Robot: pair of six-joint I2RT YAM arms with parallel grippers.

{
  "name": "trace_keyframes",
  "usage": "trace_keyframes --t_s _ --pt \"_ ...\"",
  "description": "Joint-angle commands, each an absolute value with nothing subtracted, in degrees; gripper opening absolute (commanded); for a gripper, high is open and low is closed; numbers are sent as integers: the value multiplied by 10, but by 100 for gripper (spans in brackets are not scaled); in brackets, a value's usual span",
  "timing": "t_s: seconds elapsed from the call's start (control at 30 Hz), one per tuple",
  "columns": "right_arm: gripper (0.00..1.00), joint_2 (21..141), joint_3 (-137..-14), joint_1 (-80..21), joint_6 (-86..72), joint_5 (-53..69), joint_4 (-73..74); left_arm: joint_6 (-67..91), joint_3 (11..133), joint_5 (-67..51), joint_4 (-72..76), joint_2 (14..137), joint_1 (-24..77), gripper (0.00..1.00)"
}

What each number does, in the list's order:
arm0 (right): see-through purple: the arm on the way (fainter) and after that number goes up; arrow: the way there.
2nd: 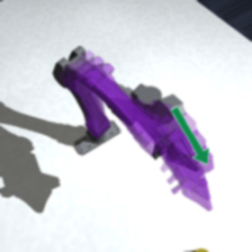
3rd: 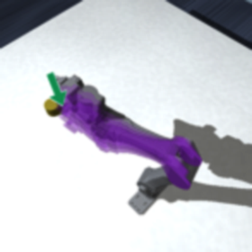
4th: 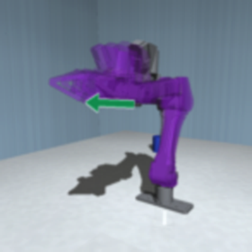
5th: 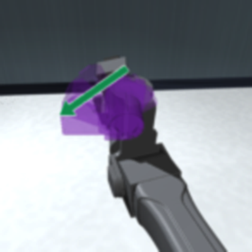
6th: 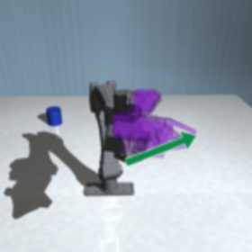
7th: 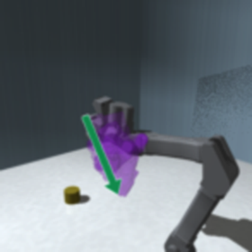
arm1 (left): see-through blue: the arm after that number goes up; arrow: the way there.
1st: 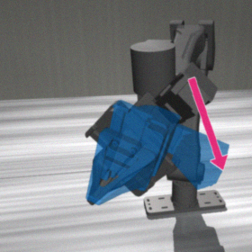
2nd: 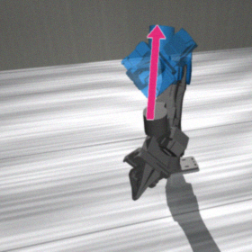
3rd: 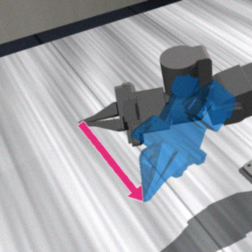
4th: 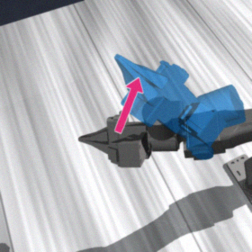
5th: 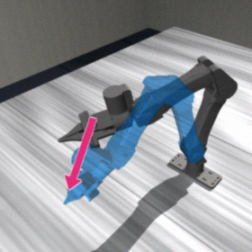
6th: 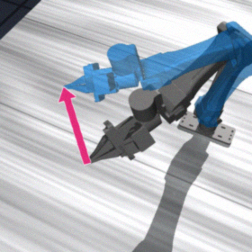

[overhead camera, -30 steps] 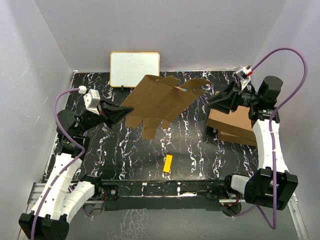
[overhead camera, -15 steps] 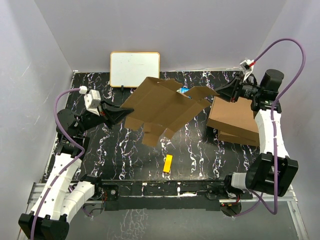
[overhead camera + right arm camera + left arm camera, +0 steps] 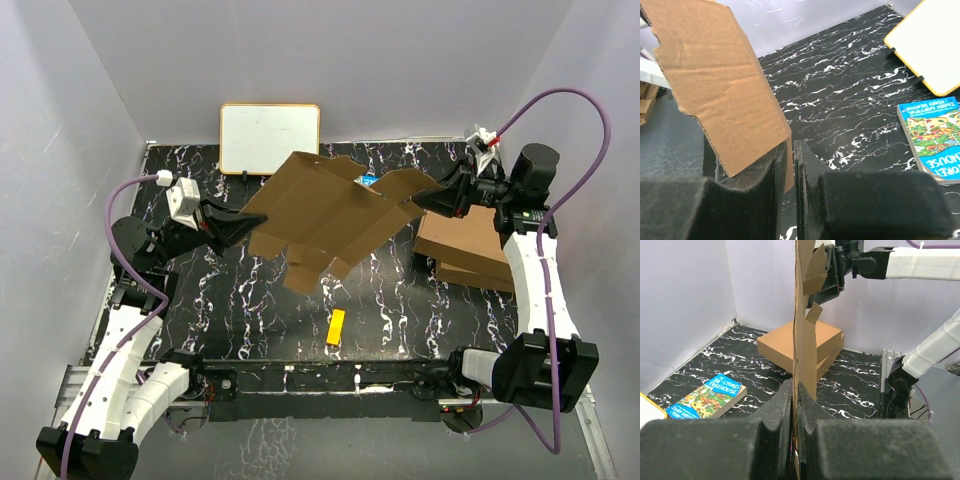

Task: Fold the paper box

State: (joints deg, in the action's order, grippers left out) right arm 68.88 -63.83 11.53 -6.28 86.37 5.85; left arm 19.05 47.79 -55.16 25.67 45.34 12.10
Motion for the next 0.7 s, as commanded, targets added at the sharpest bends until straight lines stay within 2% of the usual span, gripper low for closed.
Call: trace_keyframes --t_s 0.0,0.2,0.47,0.67 --pt "17 676 -626 108 -49 880 31 188 504 -556 281 451 120 0" --pt "21 676 -614 105 -47 876 30 197 506 -558 298 456 120 0" --pt "34 668 -609 103 -50 888 33 188 509 -551 288 460 119 0" --pt "38 664 -617 104 -62 885 36 173 513 -549 269 461 120 0"
